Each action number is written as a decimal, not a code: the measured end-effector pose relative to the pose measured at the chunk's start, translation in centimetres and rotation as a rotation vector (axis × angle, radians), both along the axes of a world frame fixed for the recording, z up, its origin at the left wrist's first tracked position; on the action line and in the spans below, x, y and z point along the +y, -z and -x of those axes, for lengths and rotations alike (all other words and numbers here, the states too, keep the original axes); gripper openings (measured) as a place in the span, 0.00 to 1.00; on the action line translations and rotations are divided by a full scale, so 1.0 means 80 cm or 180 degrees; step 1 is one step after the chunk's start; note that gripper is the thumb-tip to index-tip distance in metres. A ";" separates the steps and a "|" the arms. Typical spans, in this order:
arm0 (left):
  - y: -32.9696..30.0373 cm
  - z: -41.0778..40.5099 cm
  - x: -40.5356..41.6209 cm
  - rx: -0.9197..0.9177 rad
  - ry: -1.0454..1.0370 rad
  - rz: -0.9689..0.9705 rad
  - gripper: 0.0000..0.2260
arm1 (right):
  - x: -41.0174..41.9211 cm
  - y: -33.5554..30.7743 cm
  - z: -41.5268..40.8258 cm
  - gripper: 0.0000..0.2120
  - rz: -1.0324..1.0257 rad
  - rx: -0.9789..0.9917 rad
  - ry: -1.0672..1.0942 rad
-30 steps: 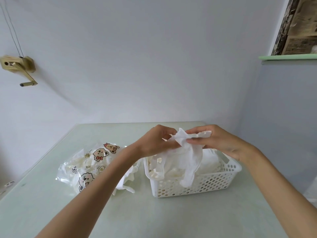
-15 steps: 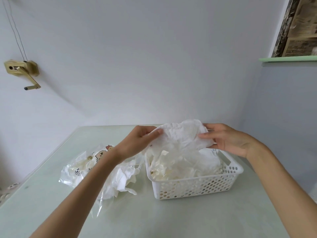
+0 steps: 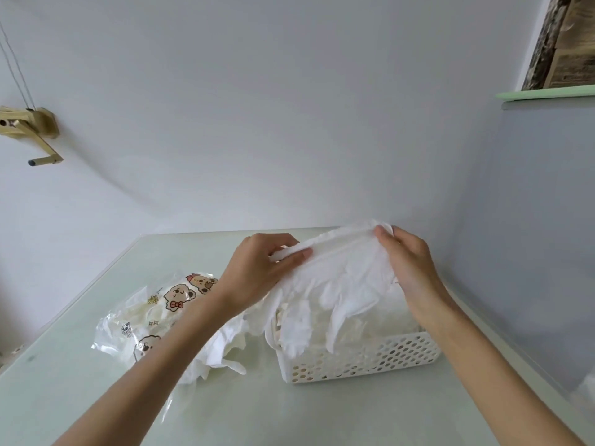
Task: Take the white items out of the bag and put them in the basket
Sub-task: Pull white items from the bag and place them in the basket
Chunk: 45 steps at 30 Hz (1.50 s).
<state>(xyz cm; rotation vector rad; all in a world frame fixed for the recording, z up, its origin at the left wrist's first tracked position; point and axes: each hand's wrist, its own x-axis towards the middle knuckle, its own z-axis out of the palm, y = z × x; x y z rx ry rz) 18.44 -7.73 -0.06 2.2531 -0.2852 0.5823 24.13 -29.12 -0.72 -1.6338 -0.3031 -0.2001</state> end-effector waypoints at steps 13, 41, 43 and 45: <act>0.056 -0.109 -0.050 0.0263 -0.0493 -0.3744 0.23 | -0.040 0.072 -0.080 0.27 0.5725 -0.1257 0.0860; 0.076 -0.042 -0.062 0.1985 0.0152 -0.1923 0.39 | -0.026 0.049 -0.047 0.24 0.4017 0.0731 -0.0512; 0.050 -0.017 -0.051 0.1294 0.0015 -0.1618 0.31 | -0.026 0.030 -0.034 0.20 0.3907 0.0306 -0.0144; 0.027 0.015 -0.019 0.0831 -0.0229 -0.1306 0.20 | -0.021 0.011 -0.012 0.17 0.3771 -0.0042 0.0220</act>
